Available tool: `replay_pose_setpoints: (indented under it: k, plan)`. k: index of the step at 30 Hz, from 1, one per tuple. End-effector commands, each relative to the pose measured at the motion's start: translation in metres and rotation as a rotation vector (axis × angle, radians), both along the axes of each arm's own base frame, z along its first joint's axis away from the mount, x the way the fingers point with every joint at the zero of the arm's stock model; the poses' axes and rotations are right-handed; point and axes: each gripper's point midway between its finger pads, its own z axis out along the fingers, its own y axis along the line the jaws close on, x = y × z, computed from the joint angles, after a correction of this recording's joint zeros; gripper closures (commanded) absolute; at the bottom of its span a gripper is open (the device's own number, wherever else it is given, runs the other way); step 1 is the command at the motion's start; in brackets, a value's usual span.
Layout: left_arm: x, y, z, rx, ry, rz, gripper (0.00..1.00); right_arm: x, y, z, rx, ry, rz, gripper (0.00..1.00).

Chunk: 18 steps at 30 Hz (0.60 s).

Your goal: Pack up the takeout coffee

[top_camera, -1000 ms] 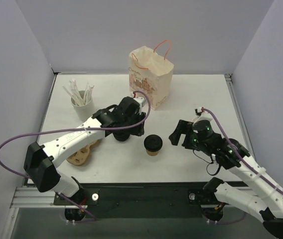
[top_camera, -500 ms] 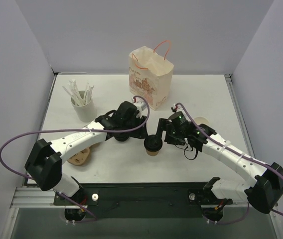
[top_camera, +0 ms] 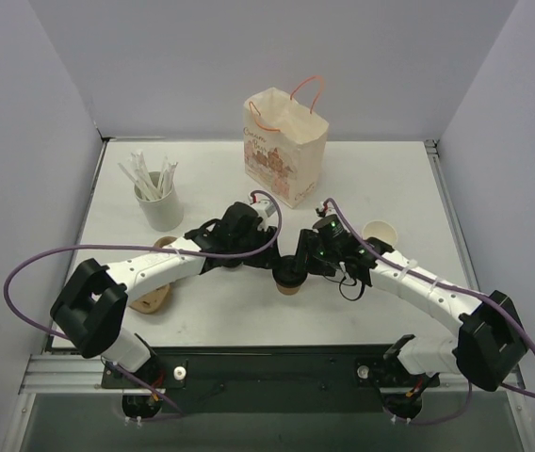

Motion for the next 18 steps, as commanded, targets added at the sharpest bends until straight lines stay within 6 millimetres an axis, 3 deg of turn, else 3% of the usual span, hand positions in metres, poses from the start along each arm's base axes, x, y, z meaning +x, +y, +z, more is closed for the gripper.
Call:
replay_pose_setpoints:
  k: [1,8,13,18]
  plan:
    - [-0.001,0.003,-0.014,0.003,0.012,0.017,0.5,-0.014,-0.014,-0.031,-0.068,0.055,0.021,0.54]
    - [-0.004,0.006,-0.01,-0.005,0.002,0.019,0.5,-0.017,-0.019,-0.036,-0.078,0.037,0.054,0.61]
    - [-0.015,0.009,-0.027,-0.011,0.043,0.013,0.5,-0.018,-0.018,-0.04,-0.075,0.003,0.1,0.61]
    - [-0.023,0.008,-0.031,-0.049,0.06,0.003,0.5,-0.021,-0.012,-0.047,-0.035,-0.018,0.15,0.61]
